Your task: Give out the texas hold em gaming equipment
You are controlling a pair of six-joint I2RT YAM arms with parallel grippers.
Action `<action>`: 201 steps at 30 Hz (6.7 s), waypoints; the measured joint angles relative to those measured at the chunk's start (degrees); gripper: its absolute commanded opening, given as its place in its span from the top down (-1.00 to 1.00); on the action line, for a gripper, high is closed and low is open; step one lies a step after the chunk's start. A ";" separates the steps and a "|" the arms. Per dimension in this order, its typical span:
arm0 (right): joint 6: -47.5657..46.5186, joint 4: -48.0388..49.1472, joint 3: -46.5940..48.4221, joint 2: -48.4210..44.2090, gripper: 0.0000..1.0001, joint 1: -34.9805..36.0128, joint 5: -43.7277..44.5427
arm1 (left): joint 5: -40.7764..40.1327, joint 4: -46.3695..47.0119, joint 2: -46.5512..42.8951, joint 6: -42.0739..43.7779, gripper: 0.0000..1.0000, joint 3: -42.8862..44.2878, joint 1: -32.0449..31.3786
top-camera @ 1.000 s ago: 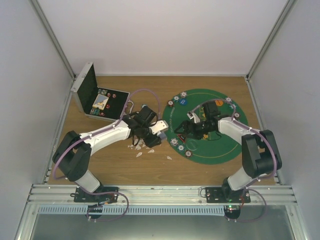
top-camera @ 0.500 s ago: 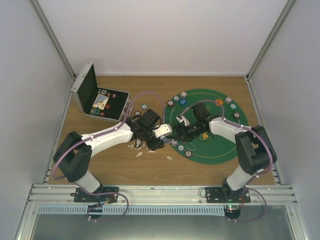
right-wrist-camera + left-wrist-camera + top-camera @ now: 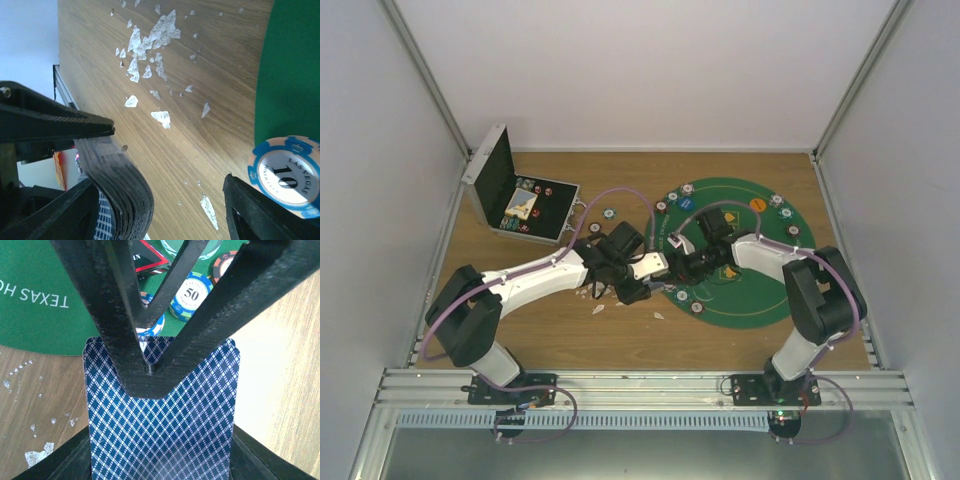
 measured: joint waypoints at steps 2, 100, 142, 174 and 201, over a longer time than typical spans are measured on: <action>-0.13 -0.70 0.22 0.15 -0.28 0.00 1.01 | -0.22 0.00 0.00 0.17 -0.15 0.00 -0.26; 2.45 2.23 -5.29 -9.07 0.86 -2.62 -2.25 | -2.62 -0.46 -0.83 0.87 -0.15 0.00 -1.27; 39.06 23.21 -15.32 -24.39 0.99 -18.97 32.74 | -7.34 -0.42 -1.70 0.96 -0.14 -0.02 0.72; 55.08 30.60 16.06 20.76 0.99 -16.06 50.69 | -6.45 2.23 -3.21 0.76 -0.14 -2.91 4.66; 57.61 22.38 14.75 16.35 -0.51 -15.61 54.80 | -6.16 2.64 -3.21 0.79 -0.14 -2.93 5.25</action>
